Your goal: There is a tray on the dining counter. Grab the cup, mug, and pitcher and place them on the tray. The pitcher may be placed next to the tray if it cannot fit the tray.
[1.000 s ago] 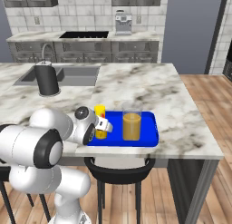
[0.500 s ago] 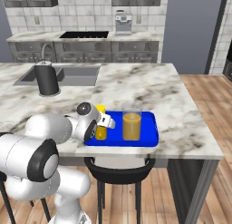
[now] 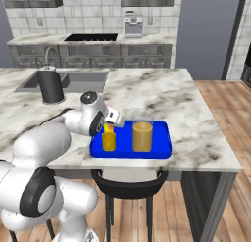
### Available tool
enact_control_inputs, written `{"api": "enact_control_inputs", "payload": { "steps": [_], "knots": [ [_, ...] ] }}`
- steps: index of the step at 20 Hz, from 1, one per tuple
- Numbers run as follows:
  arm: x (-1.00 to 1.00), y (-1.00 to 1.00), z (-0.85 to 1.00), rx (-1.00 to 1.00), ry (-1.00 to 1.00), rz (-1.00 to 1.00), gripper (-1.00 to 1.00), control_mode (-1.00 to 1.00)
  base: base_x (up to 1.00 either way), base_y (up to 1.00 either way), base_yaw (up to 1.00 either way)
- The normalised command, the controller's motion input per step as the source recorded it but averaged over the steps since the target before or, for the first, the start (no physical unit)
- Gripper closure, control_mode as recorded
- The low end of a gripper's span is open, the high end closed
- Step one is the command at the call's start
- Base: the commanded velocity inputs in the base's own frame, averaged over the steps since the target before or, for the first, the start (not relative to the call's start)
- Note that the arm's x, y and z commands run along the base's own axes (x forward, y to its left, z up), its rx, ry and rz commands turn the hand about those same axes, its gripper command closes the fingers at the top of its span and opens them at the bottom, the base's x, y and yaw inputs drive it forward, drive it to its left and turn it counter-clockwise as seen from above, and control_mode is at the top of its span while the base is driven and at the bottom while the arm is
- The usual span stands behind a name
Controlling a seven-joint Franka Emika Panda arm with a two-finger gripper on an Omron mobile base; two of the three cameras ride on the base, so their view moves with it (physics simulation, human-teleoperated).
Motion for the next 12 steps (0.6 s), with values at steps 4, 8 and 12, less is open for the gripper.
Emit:
{"api": "enact_control_inputs", "payload": {
  "steps": [4, 8, 12],
  "knots": [
    [-0.22, 0.0, 0.78, 0.0, 0.13, 0.0, -1.0, -1.0, 0.0, 0.0, 0.0],
    [-0.33, 0.0, 0.8, 0.0, 0.09, 0.02, -1.0, -1.0, 0.0, 0.0, 0.0],
    [-0.52, 0.0, 0.75, 0.0, 0.07, 0.03, -1.0, -1.0, 0.0, 0.0, 0.0]
  ]
}}
